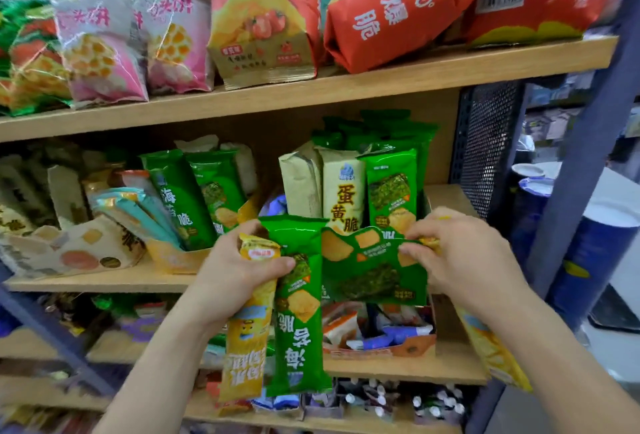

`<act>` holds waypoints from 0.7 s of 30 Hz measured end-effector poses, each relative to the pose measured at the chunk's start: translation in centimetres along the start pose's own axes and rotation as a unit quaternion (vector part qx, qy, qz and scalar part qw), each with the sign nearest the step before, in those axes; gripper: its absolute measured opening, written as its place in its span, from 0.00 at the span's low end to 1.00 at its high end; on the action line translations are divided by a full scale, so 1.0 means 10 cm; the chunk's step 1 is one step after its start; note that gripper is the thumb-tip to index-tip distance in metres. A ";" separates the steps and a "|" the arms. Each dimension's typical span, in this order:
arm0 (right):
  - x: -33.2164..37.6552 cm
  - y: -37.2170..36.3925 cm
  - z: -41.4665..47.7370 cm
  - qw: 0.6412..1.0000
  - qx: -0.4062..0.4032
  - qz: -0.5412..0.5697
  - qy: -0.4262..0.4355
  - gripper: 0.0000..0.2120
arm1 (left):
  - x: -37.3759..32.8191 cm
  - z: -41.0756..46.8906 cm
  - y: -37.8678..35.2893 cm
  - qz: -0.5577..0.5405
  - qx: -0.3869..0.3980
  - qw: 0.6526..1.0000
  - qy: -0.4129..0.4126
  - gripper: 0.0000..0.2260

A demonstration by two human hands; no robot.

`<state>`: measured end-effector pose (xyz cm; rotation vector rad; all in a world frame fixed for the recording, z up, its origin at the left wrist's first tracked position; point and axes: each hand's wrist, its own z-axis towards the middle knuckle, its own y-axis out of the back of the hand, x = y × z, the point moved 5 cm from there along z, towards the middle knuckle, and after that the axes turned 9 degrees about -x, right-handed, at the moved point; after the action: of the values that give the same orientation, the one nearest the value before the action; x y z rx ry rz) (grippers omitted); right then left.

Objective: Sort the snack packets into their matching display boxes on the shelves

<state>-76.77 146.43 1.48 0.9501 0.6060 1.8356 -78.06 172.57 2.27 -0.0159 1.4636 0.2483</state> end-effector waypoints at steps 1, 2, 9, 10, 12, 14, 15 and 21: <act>-0.05 0.02 0.03 1.000 -0.019 -0.002 -0.019 0.06 | -0.02 -0.02 -0.04 -0.007 0.010 1.000 0.000 0.15; -0.10 0.02 0.05 0.999 -0.036 -0.009 -0.033 0.06 | -0.02 -0.02 -0.07 -0.013 0.020 1.000 -0.004 0.15; 0.24 0.36 0.00 0.971 -0.020 0.237 -0.024 0.21 | -0.60 -0.08 -0.22 -0.095 0.081 0.984 -0.130 0.14; 0.39 0.36 -0.01 0.950 0.056 0.307 -0.021 0.24 | -0.68 -0.09 -0.28 -0.097 0.103 0.977 -0.157 0.12; 0.57 0.34 -0.01 0.904 0.147 0.400 -0.010 0.22 | -0.79 -0.10 -0.41 -0.085 0.133 0.970 -0.184 0.12; 0.53 0.37 0.04 0.889 0.139 0.436 -0.034 0.21 | -0.87 -0.11 -0.54 -0.055 0.154 0.966 -0.199 0.13; 0.46 0.38 0.05 0.879 0.126 0.456 -0.062 0.21 | -0.88 -0.09 -0.57 -0.049 0.154 0.968 -0.194 0.13; 0.06 0.53 0.05 0.809 -0.025 0.558 -0.180 0.14 | -0.76 0.10 -0.49 -0.105 0.098 0.984 -0.101 0.10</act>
<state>-79.24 144.68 5.91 1.7879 -0.3726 2.5100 -76.82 166.77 9.22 0.0141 1.2669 -0.0671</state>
